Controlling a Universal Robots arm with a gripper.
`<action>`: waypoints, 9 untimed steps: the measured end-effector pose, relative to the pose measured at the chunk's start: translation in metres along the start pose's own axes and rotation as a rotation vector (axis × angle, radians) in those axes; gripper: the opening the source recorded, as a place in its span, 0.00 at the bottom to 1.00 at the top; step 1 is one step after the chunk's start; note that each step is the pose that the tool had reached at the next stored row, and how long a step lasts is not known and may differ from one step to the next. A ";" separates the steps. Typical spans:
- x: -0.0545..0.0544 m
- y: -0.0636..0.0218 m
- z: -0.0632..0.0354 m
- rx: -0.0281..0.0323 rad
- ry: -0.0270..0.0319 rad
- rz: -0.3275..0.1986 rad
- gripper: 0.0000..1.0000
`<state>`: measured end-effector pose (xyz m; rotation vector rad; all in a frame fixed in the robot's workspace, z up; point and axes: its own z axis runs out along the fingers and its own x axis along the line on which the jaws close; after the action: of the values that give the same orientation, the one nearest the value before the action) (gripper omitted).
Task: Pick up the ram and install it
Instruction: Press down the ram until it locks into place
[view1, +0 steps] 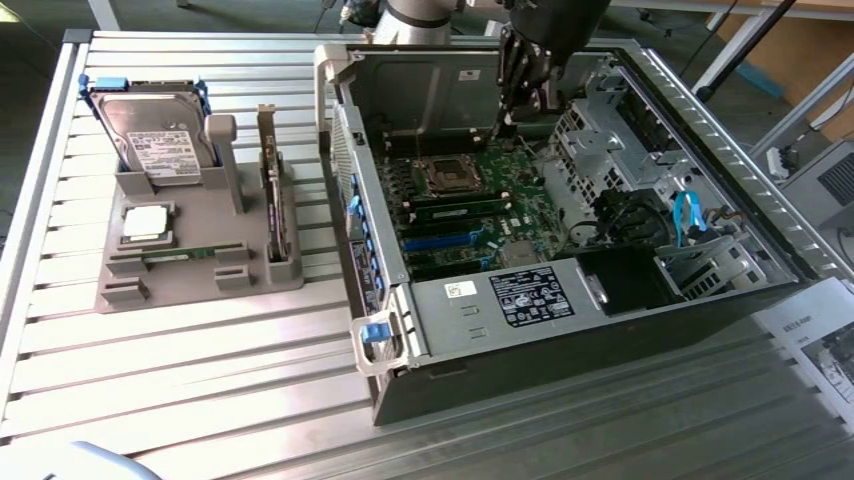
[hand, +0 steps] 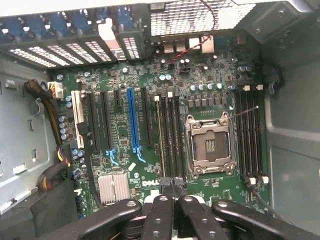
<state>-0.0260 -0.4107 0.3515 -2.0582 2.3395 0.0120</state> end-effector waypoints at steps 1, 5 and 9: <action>0.000 0.0000 0.0000 0.0005 0.0003 0.023 0.10; 0.000 0.0000 0.0001 0.0019 0.0009 0.076 0.10; 0.000 0.0000 0.0002 0.0031 0.0015 0.128 0.10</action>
<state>-0.0260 -0.4107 0.3514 -1.9043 2.4658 0.0094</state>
